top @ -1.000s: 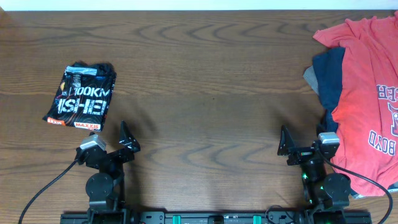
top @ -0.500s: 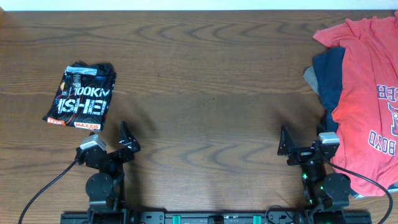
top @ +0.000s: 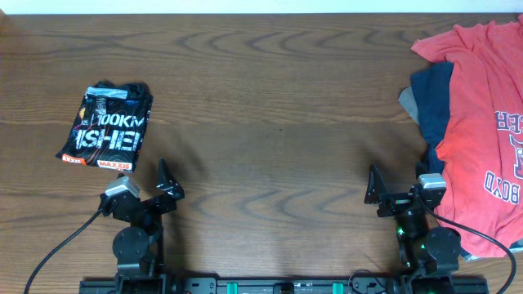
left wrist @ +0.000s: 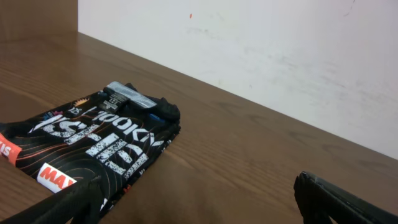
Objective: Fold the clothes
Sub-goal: 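Move the right gripper toward the red t-shirt on the right pile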
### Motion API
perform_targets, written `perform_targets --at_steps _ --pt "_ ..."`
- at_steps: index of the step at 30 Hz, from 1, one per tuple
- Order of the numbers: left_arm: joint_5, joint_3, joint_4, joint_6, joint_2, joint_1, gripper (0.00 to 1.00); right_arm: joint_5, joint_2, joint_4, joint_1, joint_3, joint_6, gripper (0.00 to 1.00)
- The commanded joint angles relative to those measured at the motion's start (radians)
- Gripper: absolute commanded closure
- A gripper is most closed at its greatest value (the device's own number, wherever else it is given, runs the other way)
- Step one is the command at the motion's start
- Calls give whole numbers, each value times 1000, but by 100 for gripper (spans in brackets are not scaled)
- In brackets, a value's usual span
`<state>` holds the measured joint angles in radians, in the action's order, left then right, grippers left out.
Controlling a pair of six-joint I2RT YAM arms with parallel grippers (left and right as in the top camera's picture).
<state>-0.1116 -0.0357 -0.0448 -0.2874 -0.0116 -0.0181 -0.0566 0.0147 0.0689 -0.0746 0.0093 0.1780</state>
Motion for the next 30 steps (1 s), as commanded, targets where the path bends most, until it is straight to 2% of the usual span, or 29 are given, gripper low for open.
perform_targets --at_steps 1,12,17,21,25,30 --pt "-5 31 -16 10 8 -5 2 -8 -5 0 8 -4 -7 1" --pt "72 26 -18 9 6 -5 2 -14 -2 5 8 5 11 1" --pt "106 -20 -21 9 -18 -5 2 -6 37 85 8 82 7 1" --pt "155 -100 -56 8 -76 -5 2 23 133 185 9 194 -11 1" --pt "155 -240 -195 9 -186 -5 2 26 289 317 9 347 -11 1" --pt "157 -442 -399 9 -360 -5 2 99 551 565 9 579 -11 1"
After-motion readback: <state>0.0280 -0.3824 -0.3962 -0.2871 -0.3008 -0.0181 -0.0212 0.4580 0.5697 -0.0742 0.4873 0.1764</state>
